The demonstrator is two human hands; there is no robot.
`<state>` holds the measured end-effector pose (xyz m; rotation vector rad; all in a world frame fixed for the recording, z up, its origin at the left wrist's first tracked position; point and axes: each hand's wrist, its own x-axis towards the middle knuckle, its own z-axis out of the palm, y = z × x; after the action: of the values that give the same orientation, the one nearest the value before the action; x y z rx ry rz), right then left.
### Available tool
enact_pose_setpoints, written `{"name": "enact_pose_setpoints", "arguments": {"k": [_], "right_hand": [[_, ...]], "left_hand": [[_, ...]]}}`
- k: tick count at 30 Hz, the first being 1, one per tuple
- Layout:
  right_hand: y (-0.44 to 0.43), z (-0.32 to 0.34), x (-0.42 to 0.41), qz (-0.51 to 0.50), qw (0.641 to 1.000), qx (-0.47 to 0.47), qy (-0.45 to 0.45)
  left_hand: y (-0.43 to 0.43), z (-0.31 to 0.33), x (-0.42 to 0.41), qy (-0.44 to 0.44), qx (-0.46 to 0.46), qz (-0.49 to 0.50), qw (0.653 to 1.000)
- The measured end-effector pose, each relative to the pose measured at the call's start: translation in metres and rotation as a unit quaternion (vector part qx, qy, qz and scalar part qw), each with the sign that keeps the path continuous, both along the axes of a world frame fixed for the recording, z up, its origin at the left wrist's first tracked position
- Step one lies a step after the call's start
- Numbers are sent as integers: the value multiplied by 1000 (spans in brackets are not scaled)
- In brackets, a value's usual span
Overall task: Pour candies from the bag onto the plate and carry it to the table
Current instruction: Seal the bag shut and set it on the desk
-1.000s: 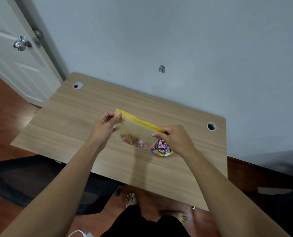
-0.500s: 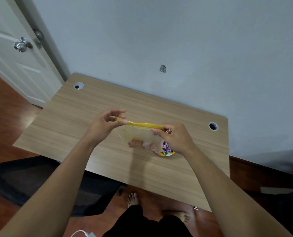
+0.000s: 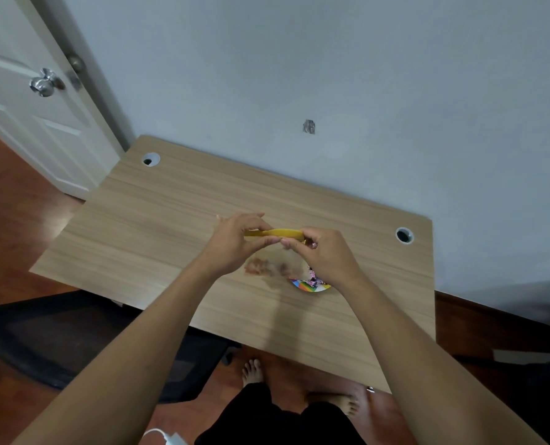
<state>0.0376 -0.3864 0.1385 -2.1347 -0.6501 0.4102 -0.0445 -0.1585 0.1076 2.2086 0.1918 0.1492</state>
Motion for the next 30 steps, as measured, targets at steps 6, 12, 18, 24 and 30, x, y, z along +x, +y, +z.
{"name": "enact_pose_setpoints", "arguments": {"k": [6,12,18,24,30], "right_hand": [[-3,-2,4,-8,1000,0,-3],[-8,-3,13,4,1000,-21,3],[-23,-5,24,-5,999,-48,-8],[-26,-6,31,1,999,-51,7],[-23,-4,36,14,998,-56,30]], "left_hand": [[-13,10,-1,-2,11,11,1000],[3,11,-2,13,57,-17,998],[25,2,-9,35,68,-13,997],[42,-3,-18,54,65,4,996],[61,-4,-29,68,56,29,996]]}}
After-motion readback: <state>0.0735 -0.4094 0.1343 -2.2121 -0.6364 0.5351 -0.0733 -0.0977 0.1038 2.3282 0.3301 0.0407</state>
